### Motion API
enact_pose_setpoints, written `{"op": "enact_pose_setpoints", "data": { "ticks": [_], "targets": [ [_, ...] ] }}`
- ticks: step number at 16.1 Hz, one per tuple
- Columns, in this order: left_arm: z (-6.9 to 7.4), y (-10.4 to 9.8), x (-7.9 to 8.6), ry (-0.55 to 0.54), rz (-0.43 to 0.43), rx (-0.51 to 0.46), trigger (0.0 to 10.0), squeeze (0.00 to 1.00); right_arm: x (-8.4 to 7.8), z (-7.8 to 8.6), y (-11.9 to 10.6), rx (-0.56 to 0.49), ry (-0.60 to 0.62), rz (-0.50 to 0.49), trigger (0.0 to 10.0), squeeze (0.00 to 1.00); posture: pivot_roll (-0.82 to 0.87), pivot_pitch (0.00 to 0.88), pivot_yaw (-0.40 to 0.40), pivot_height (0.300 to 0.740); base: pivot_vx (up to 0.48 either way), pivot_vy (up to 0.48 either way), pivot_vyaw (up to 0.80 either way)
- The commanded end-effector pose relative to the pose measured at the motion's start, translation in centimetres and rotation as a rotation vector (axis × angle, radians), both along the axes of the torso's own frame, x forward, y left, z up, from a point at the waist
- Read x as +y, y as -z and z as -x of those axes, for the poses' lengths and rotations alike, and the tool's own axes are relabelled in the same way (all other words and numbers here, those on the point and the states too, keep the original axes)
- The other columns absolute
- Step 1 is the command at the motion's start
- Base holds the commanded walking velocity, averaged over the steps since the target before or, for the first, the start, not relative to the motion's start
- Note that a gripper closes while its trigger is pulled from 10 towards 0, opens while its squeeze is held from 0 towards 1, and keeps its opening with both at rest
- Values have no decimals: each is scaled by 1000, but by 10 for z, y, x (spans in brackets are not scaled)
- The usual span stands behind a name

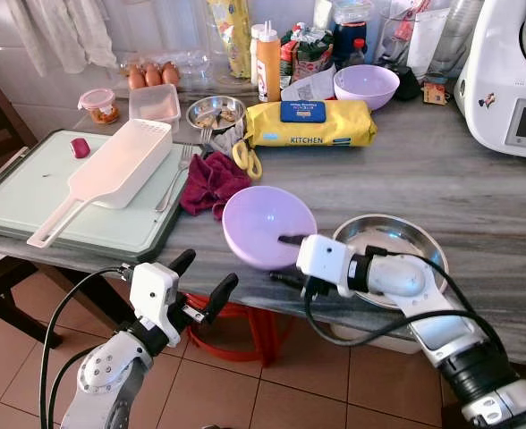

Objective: Setting the table

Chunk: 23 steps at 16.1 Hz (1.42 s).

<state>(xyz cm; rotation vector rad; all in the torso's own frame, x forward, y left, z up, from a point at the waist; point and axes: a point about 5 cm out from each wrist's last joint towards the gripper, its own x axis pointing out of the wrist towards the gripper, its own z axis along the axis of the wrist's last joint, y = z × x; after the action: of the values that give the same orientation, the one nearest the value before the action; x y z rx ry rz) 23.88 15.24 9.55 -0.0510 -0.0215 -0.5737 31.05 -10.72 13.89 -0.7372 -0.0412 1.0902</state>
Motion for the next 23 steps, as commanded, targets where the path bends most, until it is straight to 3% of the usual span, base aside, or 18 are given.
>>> {"op": "enact_pose_setpoints", "data": {
  "ticks": [1,7,10,17,18,19,21,23],
  "targets": [
    [-1,1,1,-2,-14,15,10000,0,-1,-5,-6,-34,20,-7,10000,1000,-58,109,94,740,0,0,0],
    [-1,3,-3,12,-7,24,10000,0,1,-14,-19,-109,109,-61,10000,1000,-57,106,95,740,0,0,0],
    [-1,4,-2,5,-13,26,10000,0,1,-17,-27,-131,180,-138,10000,1000,-58,104,96,740,0,0,0],
    [-4,8,2,9,-31,32,10000,0,12,-1,-33,-114,117,-217,10000,1000,-65,97,96,740,0,0,0],
    [-4,9,3,8,-32,31,10000,0,12,-1,-39,-127,132,-265,10000,1000,-64,96,93,740,0,0,0],
    [-5,9,3,5,-30,27,10000,0,7,3,-49,-151,177,-362,10000,1000,-63,92,90,740,0,0,0],
    [-6,9,4,-3,-25,21,10000,0,-7,10,-55,-177,244,-416,10000,1000,-64,93,87,740,0,0,0],
    [-6,7,5,-14,-23,9,10000,0,-23,25,-55,-115,295,-462,10000,1000,-72,93,92,740,0,0,0]
  ]
}}
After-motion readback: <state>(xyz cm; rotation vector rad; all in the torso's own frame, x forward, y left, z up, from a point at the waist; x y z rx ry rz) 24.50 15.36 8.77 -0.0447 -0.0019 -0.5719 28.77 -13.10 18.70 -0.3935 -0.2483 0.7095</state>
